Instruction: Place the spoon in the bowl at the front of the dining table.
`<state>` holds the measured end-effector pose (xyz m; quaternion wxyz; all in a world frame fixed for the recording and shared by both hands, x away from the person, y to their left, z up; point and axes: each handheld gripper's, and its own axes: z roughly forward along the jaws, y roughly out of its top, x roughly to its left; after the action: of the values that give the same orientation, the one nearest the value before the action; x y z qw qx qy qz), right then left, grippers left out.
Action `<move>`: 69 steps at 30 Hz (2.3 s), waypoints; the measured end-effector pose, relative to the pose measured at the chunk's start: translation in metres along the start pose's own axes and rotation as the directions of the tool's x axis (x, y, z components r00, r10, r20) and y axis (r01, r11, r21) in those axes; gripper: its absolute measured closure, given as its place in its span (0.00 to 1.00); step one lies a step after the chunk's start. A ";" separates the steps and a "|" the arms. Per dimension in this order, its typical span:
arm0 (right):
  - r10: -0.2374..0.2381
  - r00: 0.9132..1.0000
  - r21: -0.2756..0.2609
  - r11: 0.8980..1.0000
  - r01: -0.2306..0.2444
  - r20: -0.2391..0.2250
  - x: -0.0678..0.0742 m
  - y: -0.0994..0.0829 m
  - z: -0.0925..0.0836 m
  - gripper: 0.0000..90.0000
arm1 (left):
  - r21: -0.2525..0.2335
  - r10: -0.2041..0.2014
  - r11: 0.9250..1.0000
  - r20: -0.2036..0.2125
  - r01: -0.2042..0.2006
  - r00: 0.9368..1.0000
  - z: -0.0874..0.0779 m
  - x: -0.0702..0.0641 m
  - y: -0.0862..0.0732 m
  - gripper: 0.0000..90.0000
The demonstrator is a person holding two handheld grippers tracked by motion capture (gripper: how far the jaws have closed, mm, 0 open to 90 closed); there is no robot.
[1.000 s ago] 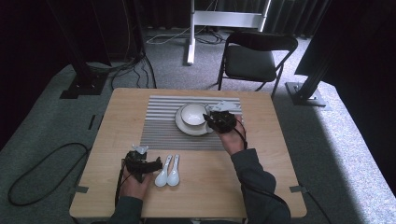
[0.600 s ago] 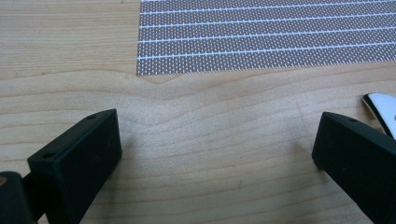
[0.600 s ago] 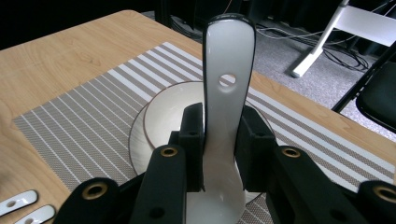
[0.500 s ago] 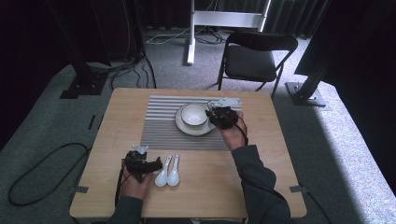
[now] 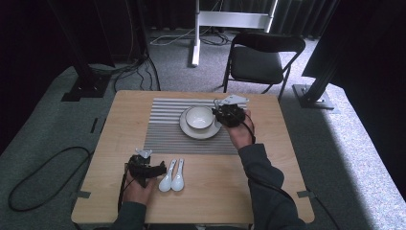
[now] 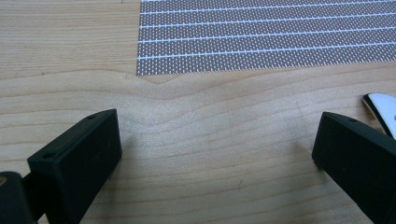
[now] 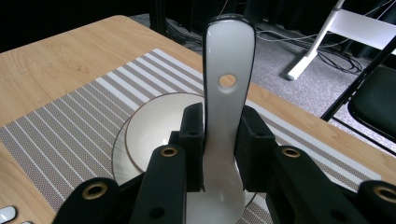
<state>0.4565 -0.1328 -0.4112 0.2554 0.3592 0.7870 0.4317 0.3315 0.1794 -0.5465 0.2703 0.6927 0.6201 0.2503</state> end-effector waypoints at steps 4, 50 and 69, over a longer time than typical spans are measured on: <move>0.000 1.000 0.001 1.000 0.000 0.006 -0.005 0.003 0.001 0.83 | 0.000 0.000 1.000 0.000 0.000 1.000 0.000 0.000 0.000 0.02; 0.010 0.999 0.004 1.000 -0.010 -0.044 -0.009 0.021 0.028 0.83 | -0.003 -0.003 1.000 0.000 0.003 1.000 0.000 0.000 0.000 0.02; -0.006 0.998 0.022 1.000 0.007 -0.063 -0.003 0.031 0.040 0.83 | 0.001 -0.001 1.000 0.001 0.001 1.000 0.000 0.000 0.000 0.02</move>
<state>0.4977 -0.1042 -0.4045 0.2280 0.3459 0.8006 0.4329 0.3315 0.1794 -0.5464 0.2703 0.6925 0.6205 0.2497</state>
